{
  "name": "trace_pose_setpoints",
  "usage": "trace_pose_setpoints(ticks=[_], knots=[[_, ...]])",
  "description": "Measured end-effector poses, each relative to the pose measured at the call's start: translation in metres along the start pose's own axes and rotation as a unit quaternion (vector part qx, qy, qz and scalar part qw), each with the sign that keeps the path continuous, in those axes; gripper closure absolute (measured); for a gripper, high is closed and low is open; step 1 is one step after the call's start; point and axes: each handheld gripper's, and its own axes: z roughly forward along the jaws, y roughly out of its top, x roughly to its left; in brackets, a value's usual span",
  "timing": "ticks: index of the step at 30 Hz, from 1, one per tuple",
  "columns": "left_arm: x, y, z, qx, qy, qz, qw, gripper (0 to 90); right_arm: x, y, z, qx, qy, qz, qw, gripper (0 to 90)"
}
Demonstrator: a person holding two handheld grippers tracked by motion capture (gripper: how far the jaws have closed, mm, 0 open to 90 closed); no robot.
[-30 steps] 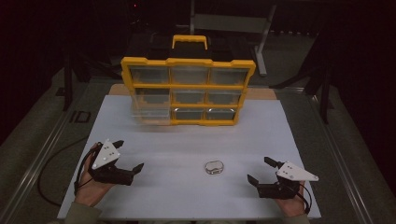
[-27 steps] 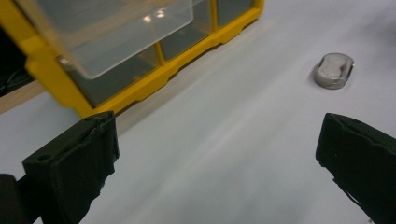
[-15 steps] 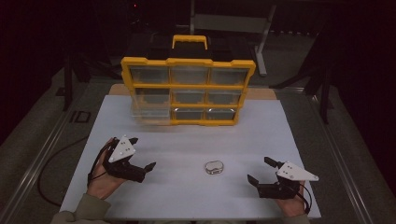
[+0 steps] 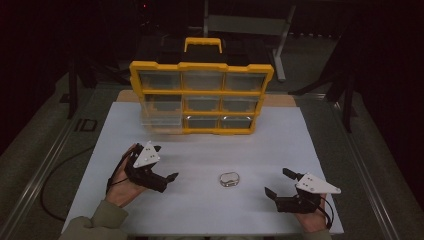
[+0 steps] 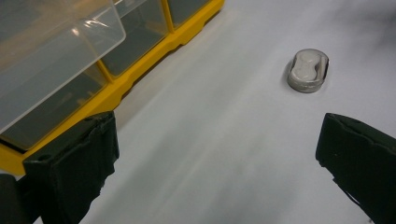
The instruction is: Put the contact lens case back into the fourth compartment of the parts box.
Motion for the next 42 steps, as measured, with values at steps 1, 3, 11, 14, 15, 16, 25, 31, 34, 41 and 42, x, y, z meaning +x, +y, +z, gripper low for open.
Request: trace_pose_setpoints(ticks=[1,3,11,14,15,16,25,31,34,41,42], knots=[[0.000,0.000,0.001,0.001,-0.002,0.000,1.0000,0.0,0.000,0.000,0.000,0.001,-0.001,0.000,1.0000,7.9],[0.000,0.002,0.003,0.004,-0.005,0.002,1.0000,0.0,0.000,0.000,0.000,0.001,-0.001,0.000,1.0000,7.9],[0.000,0.009,0.010,0.012,-0.019,0.013,0.9997,0.0,0.000,0.000,0.000,0.001,0.000,0.001,1.0000,7.9],[0.000,0.011,0.012,0.012,-0.023,0.014,0.9996,0.0,0.000,0.000,0.000,0.000,0.001,0.001,1.0000,7.9],[0.000,0.011,0.012,0.012,-0.023,0.014,0.9996,0.0,0.000,0.000,0.000,0.001,0.001,0.001,1.0000,7.9],[0.000,0.013,0.014,0.014,-0.025,0.017,0.9994,0.0,0.000,0.000,0.000,0.000,0.001,0.001,1.0000,7.9],[-0.003,0.020,0.024,0.019,-0.041,0.028,0.9986,0.0,0.000,0.000,0.001,0.001,0.002,0.001,1.0000,7.9],[-0.007,0.027,0.031,0.028,-0.053,0.042,0.9974,0.0,0.000,0.000,0.001,0.002,0.003,0.001,1.0000,7.9],[-0.008,0.030,0.034,0.030,-0.058,0.045,0.9968,0.0,0.000,0.000,0.001,0.001,0.003,0.001,1.0000,7.8],[-0.011,0.036,0.043,0.039,-0.070,0.055,0.9953,0.0,0.001,0.000,0.001,0.002,0.003,-0.001,1.0000,7.9],[-0.012,0.037,0.045,0.040,-0.070,0.057,0.9951,0.0,0.000,0.000,0.001,0.002,0.003,-0.001,1.0000,7.9]])
